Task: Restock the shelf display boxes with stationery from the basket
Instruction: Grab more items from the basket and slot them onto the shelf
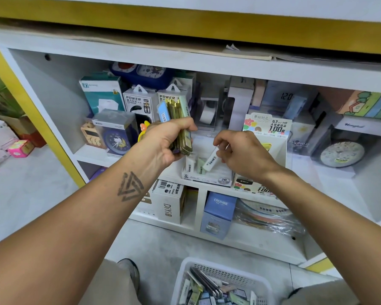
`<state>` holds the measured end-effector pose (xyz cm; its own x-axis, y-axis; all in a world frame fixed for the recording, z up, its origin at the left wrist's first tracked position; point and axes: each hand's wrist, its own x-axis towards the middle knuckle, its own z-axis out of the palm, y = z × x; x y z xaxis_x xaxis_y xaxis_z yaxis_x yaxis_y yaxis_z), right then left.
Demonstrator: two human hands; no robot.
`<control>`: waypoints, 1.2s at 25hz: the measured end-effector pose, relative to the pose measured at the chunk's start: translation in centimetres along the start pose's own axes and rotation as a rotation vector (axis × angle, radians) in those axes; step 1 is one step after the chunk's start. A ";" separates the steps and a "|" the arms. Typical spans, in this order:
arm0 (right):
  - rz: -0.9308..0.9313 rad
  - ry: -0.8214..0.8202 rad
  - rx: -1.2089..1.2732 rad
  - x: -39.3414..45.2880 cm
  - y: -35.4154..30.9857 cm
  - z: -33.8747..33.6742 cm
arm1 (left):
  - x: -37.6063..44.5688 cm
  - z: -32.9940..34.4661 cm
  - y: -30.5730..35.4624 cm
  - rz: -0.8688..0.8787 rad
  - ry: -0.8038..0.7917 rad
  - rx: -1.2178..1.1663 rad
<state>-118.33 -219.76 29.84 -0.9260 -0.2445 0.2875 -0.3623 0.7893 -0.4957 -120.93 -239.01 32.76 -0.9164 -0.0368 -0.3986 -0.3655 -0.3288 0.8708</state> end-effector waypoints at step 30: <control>0.200 0.024 0.553 4.0 -2.1 2.8 | -0.9 -1.3 -0.2 -0.056 -0.123 0.104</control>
<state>-121.55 -223.97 29.79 -0.9817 -0.1033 0.1597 -0.1882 0.4062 -0.8942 -119.87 -240.18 32.59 -0.9047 0.0967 -0.4150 -0.4260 -0.2276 0.8756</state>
